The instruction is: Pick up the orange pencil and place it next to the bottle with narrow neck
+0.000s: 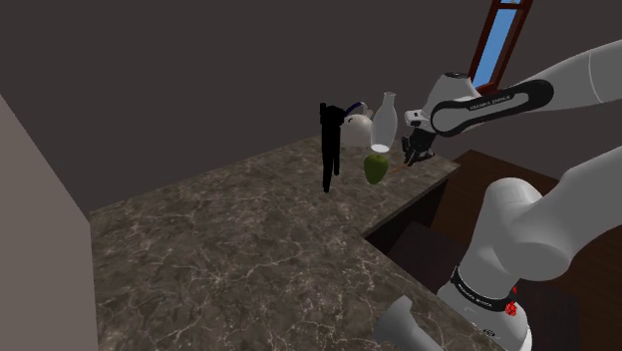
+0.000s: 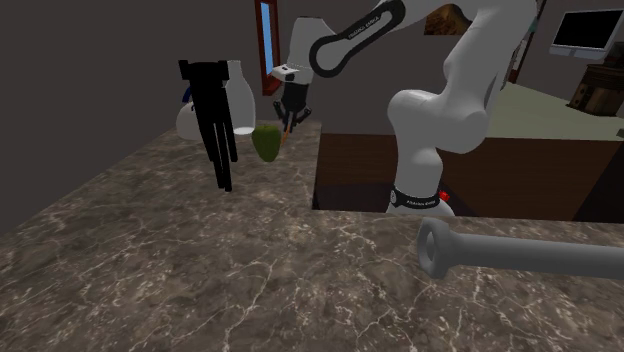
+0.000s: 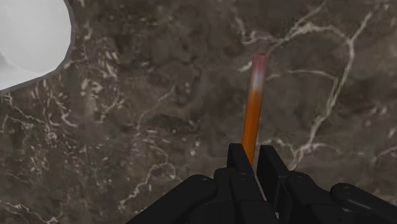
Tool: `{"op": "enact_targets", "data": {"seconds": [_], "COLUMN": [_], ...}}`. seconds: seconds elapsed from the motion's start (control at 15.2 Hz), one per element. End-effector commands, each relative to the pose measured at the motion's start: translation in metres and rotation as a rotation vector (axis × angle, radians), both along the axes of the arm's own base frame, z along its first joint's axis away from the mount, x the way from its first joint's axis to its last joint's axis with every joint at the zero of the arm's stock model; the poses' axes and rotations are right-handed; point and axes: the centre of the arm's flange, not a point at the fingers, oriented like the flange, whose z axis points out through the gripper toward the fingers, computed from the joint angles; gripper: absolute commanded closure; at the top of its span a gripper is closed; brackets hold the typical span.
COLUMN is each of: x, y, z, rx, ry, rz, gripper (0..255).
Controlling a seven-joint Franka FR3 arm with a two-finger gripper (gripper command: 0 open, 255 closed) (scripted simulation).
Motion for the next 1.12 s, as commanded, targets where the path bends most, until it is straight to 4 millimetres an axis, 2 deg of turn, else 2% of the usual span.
{"op": "enact_targets", "data": {"seconds": [0.0, 0.13, 0.59, 0.66, 0.99, 1.06], "x": [0.0, 0.0, 0.0, 0.0, 0.0, -0.003], "y": [0.0, 0.0, 0.0, 0.0, 0.0, 0.001], "z": [-0.01, -0.017, -0.017, -0.017, -0.017, -0.004], "rx": [0.0, 0.0, 0.0, 0.0, 0.0, 0.0], "ry": [-0.001, -0.001, -0.001, -0.001, -0.001, -0.001], "rz": [0.0, 0.0, 0.0, 0.0, 0.0, 0.0], "gripper": [255, 255, 255, 0, 0, 0]}}
